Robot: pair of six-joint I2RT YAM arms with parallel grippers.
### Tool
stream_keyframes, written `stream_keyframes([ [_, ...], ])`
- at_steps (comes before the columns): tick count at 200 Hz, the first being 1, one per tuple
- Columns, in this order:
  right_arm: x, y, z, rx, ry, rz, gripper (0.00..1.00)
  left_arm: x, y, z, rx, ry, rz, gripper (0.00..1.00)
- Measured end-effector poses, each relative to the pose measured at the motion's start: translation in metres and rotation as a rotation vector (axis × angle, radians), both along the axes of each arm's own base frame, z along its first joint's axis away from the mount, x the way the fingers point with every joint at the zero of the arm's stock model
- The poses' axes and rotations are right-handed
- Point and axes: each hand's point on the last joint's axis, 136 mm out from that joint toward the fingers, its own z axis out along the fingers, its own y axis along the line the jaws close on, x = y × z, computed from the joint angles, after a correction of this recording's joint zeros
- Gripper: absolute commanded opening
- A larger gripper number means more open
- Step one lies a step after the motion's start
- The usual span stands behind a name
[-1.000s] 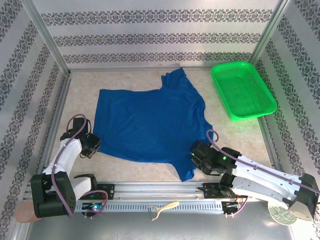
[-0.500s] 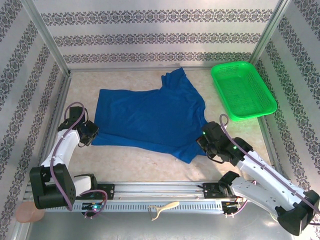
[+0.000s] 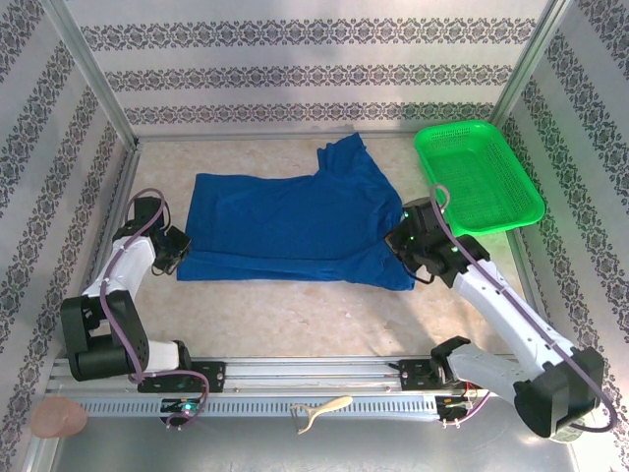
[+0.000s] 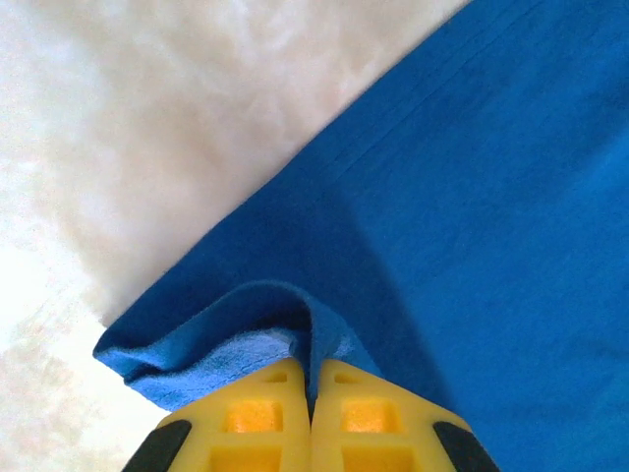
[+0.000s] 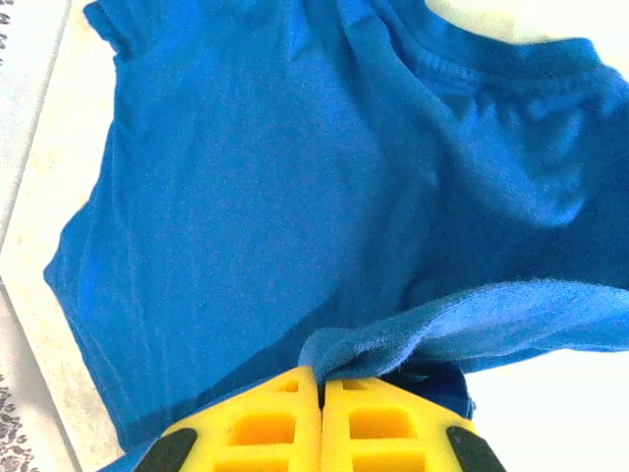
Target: Fold the inside-out t-shirt
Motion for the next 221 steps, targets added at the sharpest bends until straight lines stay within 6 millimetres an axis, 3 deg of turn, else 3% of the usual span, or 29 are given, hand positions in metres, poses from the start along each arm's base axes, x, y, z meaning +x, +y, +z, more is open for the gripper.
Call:
stream_keyframes([
  [49,0.026,0.005,0.002,0.000,0.003,0.026,0.00,0.023,0.004,0.000,0.001,-0.010,-0.012,0.00],
  [116,0.059,0.003,0.000,-0.020,0.010,0.038,0.00,0.039,0.008,-0.016,-0.006,0.025,-0.016,0.00],
  [183,0.092,0.000,-0.015,-0.037,0.034,0.023,0.00,0.064,0.013,-0.025,-0.009,0.035,-0.016,0.00],
  [221,0.118,0.000,-0.036,-0.042,0.056,0.005,0.00,0.077,0.014,-0.039,-0.018,0.039,-0.020,0.01],
])
